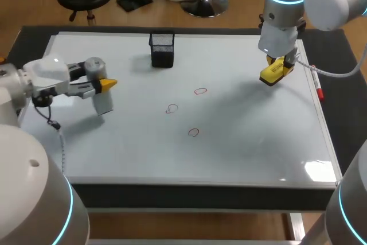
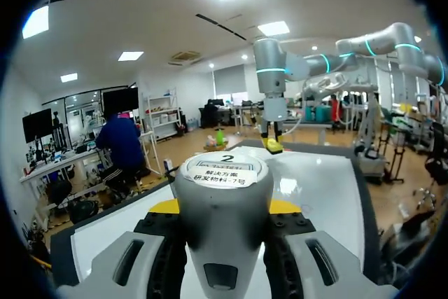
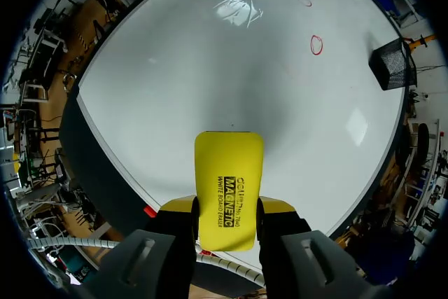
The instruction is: Pick up the inspection probe, press it on each red-marked spot on the whiteboard one by one, put down the probe, pick up the eraser, and wipe off all the red marks.
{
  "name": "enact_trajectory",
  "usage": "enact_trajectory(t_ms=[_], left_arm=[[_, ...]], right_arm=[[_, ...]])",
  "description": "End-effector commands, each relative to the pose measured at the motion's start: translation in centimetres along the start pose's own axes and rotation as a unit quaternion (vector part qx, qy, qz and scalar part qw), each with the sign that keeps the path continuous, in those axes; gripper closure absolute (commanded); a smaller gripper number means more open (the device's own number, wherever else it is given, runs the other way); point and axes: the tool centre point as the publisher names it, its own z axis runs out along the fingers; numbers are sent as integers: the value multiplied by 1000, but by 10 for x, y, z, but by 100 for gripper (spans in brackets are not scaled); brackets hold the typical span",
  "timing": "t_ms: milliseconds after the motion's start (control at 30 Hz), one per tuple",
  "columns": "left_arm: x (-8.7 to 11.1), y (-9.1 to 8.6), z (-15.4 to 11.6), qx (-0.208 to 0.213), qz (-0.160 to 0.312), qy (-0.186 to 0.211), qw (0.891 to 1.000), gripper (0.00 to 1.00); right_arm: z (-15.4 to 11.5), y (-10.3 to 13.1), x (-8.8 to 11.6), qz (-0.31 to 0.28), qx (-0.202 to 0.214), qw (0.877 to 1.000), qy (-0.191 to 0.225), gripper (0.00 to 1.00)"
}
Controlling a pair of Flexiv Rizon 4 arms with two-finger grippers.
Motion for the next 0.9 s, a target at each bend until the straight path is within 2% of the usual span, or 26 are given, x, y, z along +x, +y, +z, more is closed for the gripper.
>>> enact_trajectory(t_ms=[33,233,433,900], left_arm=[[3,-2,-24,3,1,-24,1000,100],[-8,6,-39,3,-7,-54,998,100],[-12,7,-47,1,-8,-67,998,100],[-14,8,-49,3,-12,-71,997,100]], right_arm=[[-1,-1,0,-1,2,1000,1,100],[-1,-1,0,-1,2,1000,1,100],[-1,-1,0,-1,2,1000,1,100],[-1,-1,0,-1,2,1000,1,100]])
